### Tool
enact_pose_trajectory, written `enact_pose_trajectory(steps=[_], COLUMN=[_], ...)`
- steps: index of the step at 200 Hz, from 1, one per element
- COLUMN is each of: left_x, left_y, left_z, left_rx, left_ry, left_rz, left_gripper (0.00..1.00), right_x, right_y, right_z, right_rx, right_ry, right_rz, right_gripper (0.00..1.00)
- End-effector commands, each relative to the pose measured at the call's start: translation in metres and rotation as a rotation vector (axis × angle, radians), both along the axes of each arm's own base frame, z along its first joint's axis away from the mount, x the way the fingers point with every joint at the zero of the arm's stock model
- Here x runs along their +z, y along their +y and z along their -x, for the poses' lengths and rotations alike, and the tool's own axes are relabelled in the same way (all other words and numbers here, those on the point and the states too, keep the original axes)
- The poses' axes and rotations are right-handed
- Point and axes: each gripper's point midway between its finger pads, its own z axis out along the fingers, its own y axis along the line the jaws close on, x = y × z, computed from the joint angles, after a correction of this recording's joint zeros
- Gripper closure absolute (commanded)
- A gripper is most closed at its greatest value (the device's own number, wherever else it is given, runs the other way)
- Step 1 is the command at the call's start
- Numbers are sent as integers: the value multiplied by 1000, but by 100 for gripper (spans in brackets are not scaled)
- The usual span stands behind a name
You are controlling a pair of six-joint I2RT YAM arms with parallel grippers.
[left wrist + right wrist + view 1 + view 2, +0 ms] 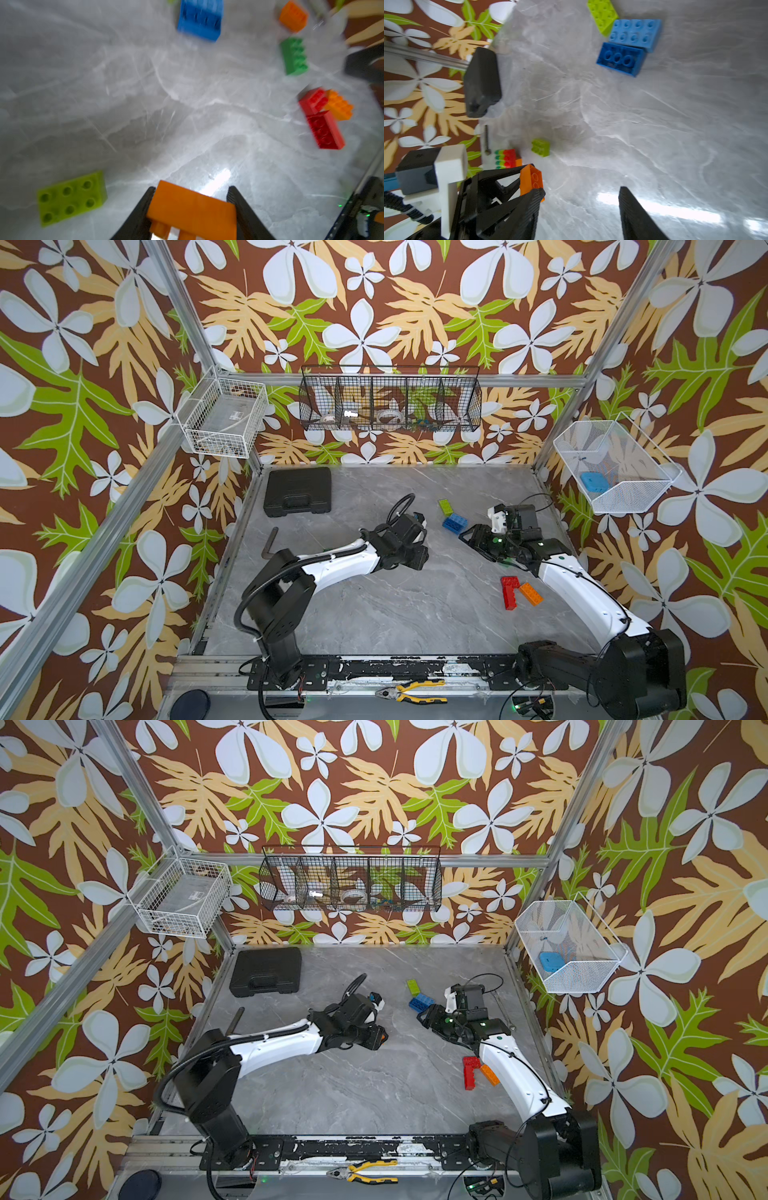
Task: Assemble a rectangle with lego
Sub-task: Place the lego brick at the center of the board.
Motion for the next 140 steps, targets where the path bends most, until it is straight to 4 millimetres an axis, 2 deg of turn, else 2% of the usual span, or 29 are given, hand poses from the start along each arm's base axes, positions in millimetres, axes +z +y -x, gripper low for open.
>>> enact_pose_trajectory(steps=[1,39,59,71,84,96,121,140], left_x=[-28,-55,-68,-77,-85,-87,-80,-72], left_y=[17,5,4,6,7,6,-1,-7], left_z=[29,27,23,20,18,18,13,8], left_rx=[6,25,42,48,54,54,59,58], left_ry=[181,254,266,271,277,280,259,238], left_rz=[-200,-312,-364,-406,-435,-450,-432,-412], left_gripper=[100,100,100,96,89,78,54,46], right_x=[-13,-22,-24,-23,-23,-22,-24,-26], right_y=[-13,-12,-12,-12,-10,-8,-7,-6], right_z=[0,2,3,2,2,2,3,4], right_rx=[-12,3,12,19,28,43,69,89], right_ry=[-1,0,-1,-7,-10,-13,-14,-14], right_rz=[95,95,106,107,105,101,110,120], right_gripper=[42,43,43,43,44,44,45,46])
